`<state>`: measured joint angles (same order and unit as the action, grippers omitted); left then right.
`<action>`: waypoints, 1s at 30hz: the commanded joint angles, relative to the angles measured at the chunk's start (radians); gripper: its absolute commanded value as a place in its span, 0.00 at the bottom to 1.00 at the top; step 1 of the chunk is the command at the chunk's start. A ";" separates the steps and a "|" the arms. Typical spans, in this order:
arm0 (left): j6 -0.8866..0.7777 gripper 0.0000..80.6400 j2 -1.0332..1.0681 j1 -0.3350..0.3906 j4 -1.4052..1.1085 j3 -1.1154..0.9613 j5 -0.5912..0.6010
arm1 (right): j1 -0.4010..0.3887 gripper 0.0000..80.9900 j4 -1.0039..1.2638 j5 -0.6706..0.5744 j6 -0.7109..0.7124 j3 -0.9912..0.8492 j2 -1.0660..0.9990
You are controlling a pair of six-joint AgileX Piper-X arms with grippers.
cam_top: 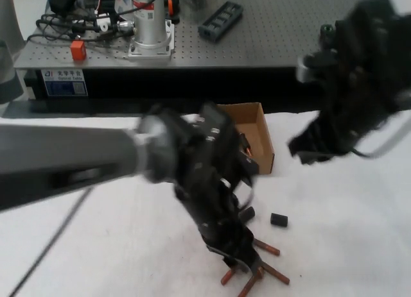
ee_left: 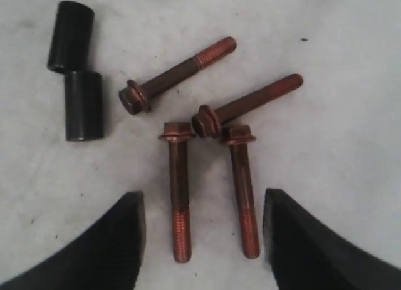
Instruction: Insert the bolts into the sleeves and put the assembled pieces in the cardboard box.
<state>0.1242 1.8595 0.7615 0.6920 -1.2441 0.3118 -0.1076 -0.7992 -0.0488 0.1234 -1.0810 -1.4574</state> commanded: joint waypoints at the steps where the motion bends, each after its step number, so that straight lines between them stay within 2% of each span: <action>1: 0.054 0.51 0.080 0.022 0.083 -0.089 -0.065 | 0.019 0.01 0.027 -0.013 -0.011 0.084 0.087; 6: 0.092 0.51 0.152 0.026 0.102 -0.139 -0.161 | 0.038 0.01 -0.005 -0.013 -0.018 0.164 0.192; 8: 0.099 0.46 0.164 0.026 0.090 -0.140 -0.172 | 0.038 0.01 -0.027 -0.013 -0.024 0.176 0.207; 10: 0.098 0.36 0.171 0.026 0.079 -0.140 -0.165 | 0.036 0.01 -0.042 -0.013 -0.035 0.183 0.217; 14: 0.098 0.02 0.175 0.026 0.070 -0.140 -0.165 | 0.036 0.01 -0.047 -0.013 -0.035 0.198 0.256; 15: 0.097 0.00 0.172 0.026 0.070 -0.140 -0.167 | 0.036 0.01 -0.047 -0.013 -0.035 0.208 0.276; 20: 0.018 0.01 0.104 0.019 0.097 -0.140 -0.160 | 0.036 0.01 -0.048 -0.087 -0.043 0.304 0.419; 23: -0.069 0.01 -0.025 -0.018 0.058 -0.086 -0.045 | 0.036 0.01 -0.037 -0.178 -0.082 0.398 0.526; 27: -0.247 0.01 -0.264 -0.083 -0.276 0.138 0.104 | 0.021 0.01 0.092 -0.429 -0.161 0.543 0.610; 30: -0.420 0.01 -0.418 -0.117 -0.649 0.325 0.249 | -0.039 0.01 0.300 -0.599 -0.275 0.640 0.617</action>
<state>-0.2854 1.4340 0.6420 0.0457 -0.9036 0.5308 -0.1592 -0.5167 -0.5144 -0.0774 -0.4313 -0.8499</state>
